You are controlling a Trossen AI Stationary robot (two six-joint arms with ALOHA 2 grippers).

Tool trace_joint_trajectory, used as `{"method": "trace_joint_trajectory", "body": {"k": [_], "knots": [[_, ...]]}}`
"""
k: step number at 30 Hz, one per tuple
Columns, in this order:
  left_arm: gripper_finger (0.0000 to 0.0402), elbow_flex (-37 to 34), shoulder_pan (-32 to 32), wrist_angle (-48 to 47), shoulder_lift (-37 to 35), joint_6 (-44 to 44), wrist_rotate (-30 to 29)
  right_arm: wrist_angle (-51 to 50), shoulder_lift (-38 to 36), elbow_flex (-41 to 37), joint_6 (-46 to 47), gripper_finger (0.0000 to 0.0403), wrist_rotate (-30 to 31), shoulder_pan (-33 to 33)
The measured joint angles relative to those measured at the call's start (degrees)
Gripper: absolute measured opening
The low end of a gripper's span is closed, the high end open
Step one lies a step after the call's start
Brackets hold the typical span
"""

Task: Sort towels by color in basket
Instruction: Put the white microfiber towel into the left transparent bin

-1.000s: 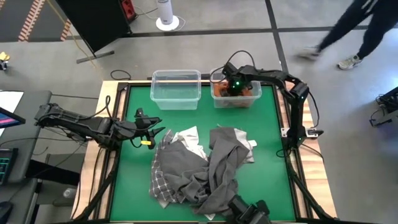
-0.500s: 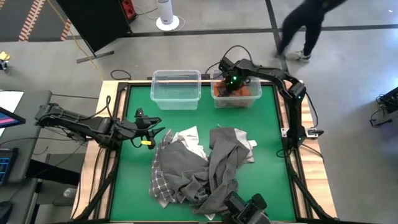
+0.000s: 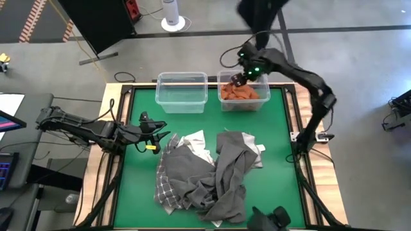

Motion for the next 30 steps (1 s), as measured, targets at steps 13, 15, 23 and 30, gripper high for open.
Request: {"method": "trace_joint_trajectory", "body": {"k": [13, 15, 23, 30], "knots": [[0.016, 0.0, 0.02, 4.61, 0.01, 1.53, 4.63, 8.03, -21.31, -1.88, -5.83, 0.0249, 0.11, 28.13], [0.016, 0.0, -0.04, 8.46, 0.02, 2.73, 9.21, 10.12, -22.29, -3.27, -5.84, 0.0249, 1.67, 33.72], [0.016, 0.59, -0.08, 18.27, 3.97, 6.21, 13.76, 19.43, -21.32, -15.17, -7.53, 0.0249, 12.71, 49.25], [0.016, 14.54, 2.07, -0.39, 17.0, 6.21, 18.06, 32.68, -21.08, -28.51, -7.47, 0.0249, 16.71, 54.73]]}}
